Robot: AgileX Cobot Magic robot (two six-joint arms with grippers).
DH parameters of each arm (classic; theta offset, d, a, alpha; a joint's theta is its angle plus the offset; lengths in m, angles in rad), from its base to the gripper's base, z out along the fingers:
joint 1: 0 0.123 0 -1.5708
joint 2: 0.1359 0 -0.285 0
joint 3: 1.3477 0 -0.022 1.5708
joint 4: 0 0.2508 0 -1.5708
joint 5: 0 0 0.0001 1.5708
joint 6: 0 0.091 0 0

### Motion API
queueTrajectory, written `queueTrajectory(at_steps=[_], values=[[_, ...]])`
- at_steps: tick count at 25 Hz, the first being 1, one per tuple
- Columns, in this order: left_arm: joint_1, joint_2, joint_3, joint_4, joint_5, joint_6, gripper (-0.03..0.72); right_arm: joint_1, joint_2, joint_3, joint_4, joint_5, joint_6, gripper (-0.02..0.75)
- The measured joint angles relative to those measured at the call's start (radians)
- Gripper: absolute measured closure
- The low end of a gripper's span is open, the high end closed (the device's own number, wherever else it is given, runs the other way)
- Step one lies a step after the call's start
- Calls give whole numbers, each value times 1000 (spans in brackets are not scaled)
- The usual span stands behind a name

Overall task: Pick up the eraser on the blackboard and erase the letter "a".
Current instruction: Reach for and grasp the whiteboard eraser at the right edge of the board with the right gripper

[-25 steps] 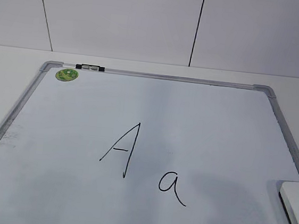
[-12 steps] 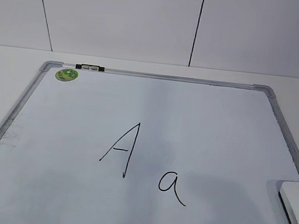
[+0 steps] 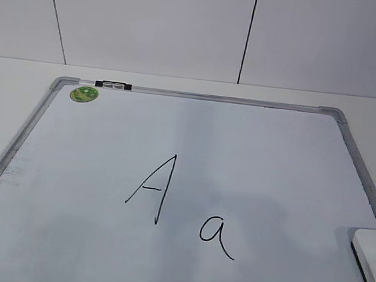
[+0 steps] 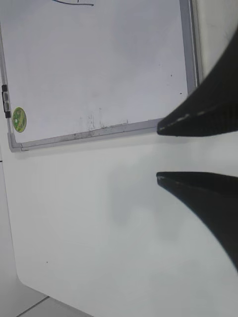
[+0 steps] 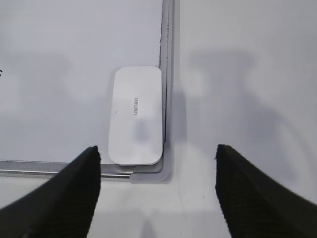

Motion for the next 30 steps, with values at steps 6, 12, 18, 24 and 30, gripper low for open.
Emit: queueTrajectory(at_steps=[6, 12, 18, 24, 30], values=[[0, 0, 0, 0, 0, 0, 494, 0, 129, -91, 19, -28, -2, 161], [0, 0, 0, 0, 0, 0, 494, 0, 263, -169, 38, -32, -2, 161], [0, 0, 0, 0, 0, 0, 494, 0, 401, -234, 70, -30, -2, 161], [0, 0, 0, 0, 0, 0, 494, 24, 545, -247, 119, 7, -2, 161], [0, 0, 0, 0, 0, 0, 494, 60, 683, -247, 121, 39, -2, 161]])
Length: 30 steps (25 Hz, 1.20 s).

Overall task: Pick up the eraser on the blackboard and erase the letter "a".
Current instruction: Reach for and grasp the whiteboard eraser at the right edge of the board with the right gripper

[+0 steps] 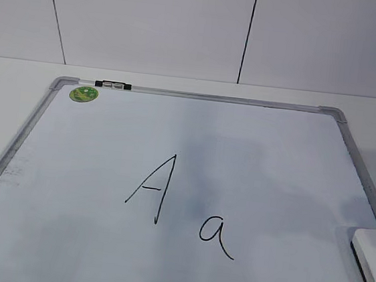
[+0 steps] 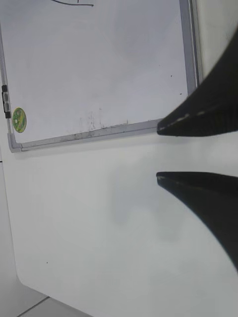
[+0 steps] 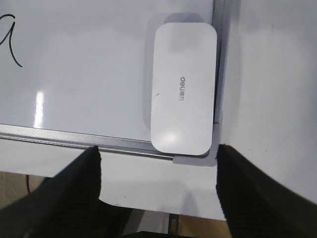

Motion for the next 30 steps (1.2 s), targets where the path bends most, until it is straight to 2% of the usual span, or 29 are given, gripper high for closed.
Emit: queueTrajectory(at_steps=[10, 16, 30], values=[[0, 0, 0, 0, 0, 0, 494, 100, 168, -1, -78, -5, 94, 152], [0, 0, 0, 0, 0, 0, 494, 103, 238, -2, -97, -8, 119, 64], [0, 0, 0, 0, 0, 0, 494, 103, 348, -8, -97, -97, 172, 57]])
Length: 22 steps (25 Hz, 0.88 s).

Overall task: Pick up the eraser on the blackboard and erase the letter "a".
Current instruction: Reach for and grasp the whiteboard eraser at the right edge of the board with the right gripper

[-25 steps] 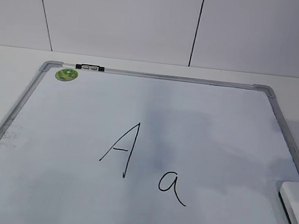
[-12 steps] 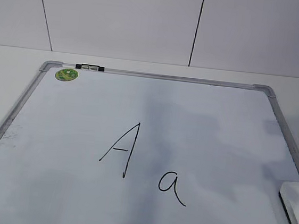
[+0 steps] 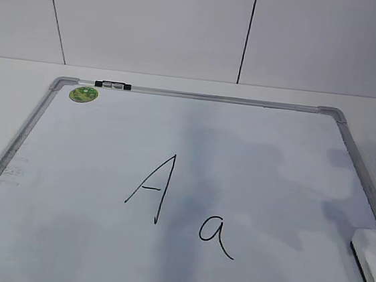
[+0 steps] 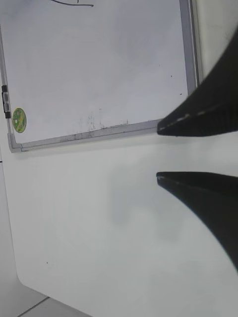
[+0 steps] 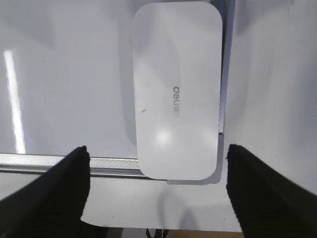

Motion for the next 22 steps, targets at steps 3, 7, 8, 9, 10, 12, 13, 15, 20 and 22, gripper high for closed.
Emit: queueTrajectory(at_steps=[3, 7, 8, 9, 10, 12, 13, 15, 20, 22], values=[[0, 0, 0, 0, 0, 0, 494, 0, 24, 0, -12, -18, 9, 57], [0, 0, 0, 0, 0, 0, 494, 2, 45, 19, -17, -48, 30, 57], [0, 0, 0, 0, 0, 0, 494, 2, 46, 28, -22, -53, 35, 57], [0, 0, 0, 0, 0, 0, 494, 2, 51, 35, -24, -61, 41, 57], [0, 0, 0, 0, 0, 0, 494, 2, 51, 44, -28, -69, 45, 57], [0, 0, 0, 0, 0, 0, 494, 2, 53, 57, -38, -84, 54, 57], [0, 0, 0, 0, 0, 0, 494, 2, 53, 63, -43, -87, 61, 57], [0, 0, 0, 0, 0, 0, 494, 2, 55, 72, -55, -100, 72, 57], [0, 0, 0, 0, 0, 0, 494, 2, 66, 85, -62, -131, 78, 57], [0, 0, 0, 0, 0, 0, 494, 2, 79, 92, -62, -140, 78, 57]])
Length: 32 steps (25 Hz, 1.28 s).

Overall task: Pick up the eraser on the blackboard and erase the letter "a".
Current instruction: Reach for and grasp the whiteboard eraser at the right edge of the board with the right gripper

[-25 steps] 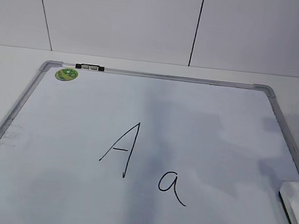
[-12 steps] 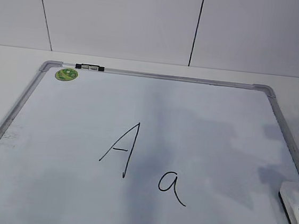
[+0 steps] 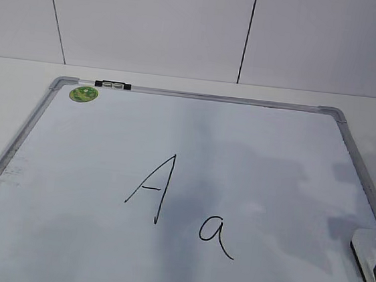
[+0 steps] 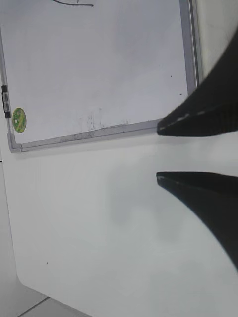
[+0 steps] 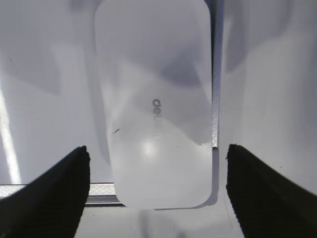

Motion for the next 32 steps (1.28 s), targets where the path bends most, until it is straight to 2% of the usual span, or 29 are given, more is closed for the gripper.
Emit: queueTrajectory(at_steps=[32], values=[[0, 0, 0, 0, 0, 0, 494, 0, 79, 0, -25, -41, 2, 62]])
